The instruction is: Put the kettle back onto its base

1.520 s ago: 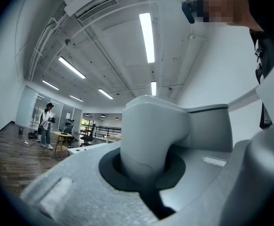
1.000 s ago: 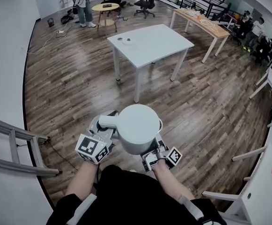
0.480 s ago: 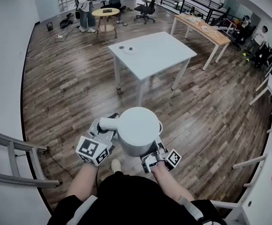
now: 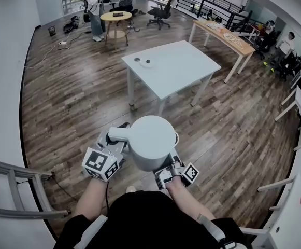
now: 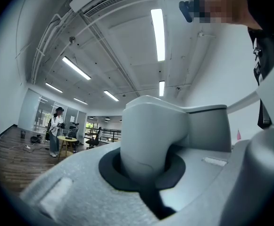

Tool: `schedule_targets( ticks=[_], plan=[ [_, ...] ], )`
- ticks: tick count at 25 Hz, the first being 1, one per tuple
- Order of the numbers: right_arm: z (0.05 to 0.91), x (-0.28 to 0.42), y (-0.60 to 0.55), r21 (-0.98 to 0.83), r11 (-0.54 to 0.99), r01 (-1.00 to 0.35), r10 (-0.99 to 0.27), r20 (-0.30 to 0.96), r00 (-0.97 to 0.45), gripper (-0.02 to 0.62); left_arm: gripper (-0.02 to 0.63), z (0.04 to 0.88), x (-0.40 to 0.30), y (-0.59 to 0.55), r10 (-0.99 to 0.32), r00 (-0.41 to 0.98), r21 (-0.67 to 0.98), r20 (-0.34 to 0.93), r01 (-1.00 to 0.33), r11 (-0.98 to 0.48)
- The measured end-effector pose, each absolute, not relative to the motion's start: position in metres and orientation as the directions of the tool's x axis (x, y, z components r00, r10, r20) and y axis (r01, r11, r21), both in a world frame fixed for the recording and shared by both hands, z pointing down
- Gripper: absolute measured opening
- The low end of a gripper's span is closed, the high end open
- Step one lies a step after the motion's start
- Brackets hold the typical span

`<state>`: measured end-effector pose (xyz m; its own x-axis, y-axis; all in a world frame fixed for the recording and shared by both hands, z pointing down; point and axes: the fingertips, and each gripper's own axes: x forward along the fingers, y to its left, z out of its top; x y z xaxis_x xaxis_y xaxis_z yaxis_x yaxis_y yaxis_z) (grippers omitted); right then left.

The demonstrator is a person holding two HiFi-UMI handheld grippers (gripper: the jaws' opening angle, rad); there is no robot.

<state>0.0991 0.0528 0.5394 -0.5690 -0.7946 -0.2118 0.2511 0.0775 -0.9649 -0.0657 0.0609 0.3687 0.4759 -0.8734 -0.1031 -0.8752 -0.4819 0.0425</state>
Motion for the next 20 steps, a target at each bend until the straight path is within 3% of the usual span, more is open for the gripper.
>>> schedule_targets(
  ticks=[10,20],
  plan=[
    [0.541,0.024,0.016,-0.967,0.065,0.246,-0.75,-0.21,-0.627,0.316,0.002,0.372,-0.142,0.035,-0.897,0.428,0.054,-0.109,-0.898,-0.436],
    [0.554,-0.01,-0.032,-0.97,0.031,0.24,-0.724,-0.187,-0.664,0.316,0.003,0.387,-0.173,-0.006,-0.915,0.392,0.064,-0.091,-0.915,-0.399]
  ],
)
